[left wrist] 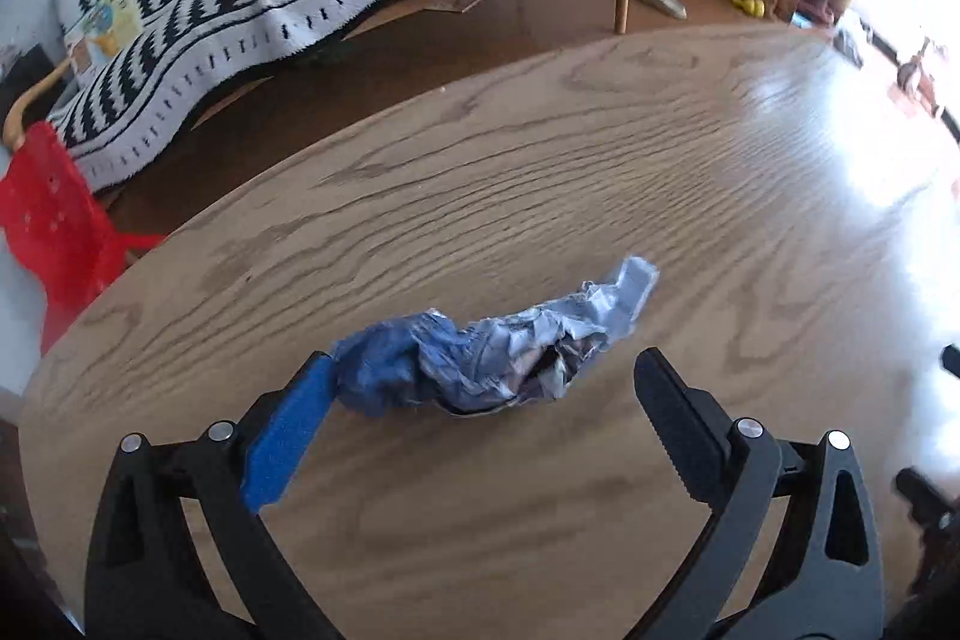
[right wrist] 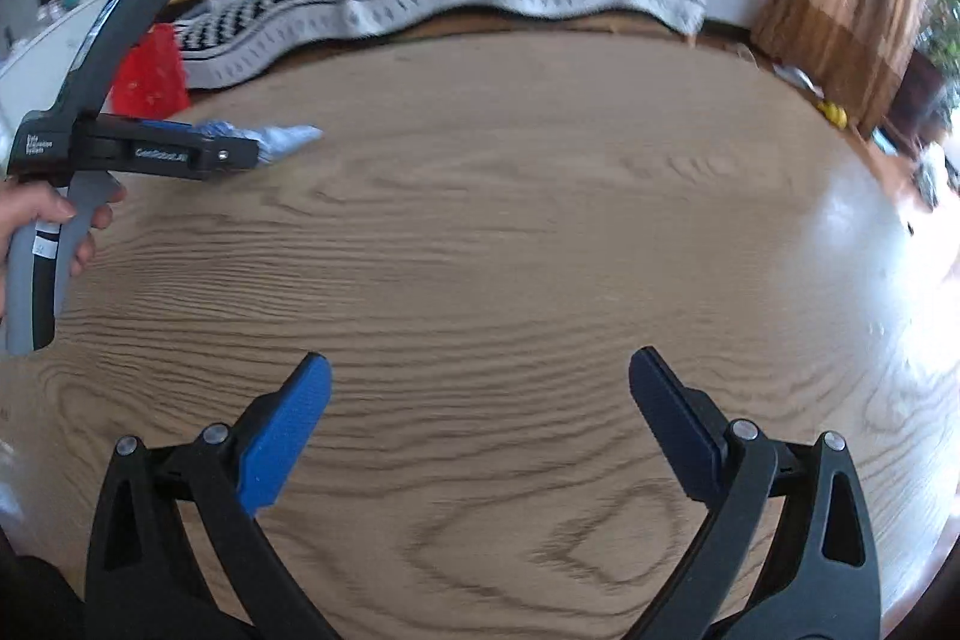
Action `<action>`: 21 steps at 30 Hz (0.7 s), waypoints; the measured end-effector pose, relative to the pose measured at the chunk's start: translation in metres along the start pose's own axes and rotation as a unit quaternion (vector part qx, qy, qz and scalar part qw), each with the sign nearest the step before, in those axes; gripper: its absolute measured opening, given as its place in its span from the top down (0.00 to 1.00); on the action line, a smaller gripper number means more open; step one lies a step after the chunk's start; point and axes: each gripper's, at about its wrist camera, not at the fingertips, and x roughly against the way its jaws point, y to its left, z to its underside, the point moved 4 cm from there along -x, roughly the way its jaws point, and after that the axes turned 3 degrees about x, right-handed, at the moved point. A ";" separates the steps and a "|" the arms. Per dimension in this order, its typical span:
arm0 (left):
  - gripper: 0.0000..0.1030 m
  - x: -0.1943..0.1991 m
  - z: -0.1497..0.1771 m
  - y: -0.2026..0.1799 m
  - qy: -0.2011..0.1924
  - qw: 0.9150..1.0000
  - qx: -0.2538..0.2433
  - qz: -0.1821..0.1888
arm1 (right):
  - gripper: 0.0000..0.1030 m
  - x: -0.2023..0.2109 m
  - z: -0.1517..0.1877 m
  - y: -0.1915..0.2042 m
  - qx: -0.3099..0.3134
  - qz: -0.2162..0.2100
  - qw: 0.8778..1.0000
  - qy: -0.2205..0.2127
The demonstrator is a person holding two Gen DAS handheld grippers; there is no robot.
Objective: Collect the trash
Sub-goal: 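Grasp the crumpled blue-white wrapper with the left gripper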
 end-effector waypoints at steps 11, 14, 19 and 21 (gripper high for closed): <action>0.53 -0.009 -0.009 -0.012 -0.030 0.998 0.005 0.046 | 0.06 -0.012 0.011 -0.004 0.039 0.020 0.999 -0.005; 0.66 -0.007 -0.009 -0.017 -0.036 0.998 0.002 0.045 | 0.06 -0.013 0.010 -0.004 0.039 0.020 0.999 -0.005; 0.81 -0.003 -0.004 -0.026 -0.055 0.998 -0.003 0.036 | 0.07 -0.013 0.010 -0.004 0.039 0.019 0.999 -0.005; 0.82 -0.002 -0.001 -0.028 -0.060 0.998 0.001 0.034 | 0.19 -0.011 0.010 -0.003 0.038 0.019 0.999 -0.011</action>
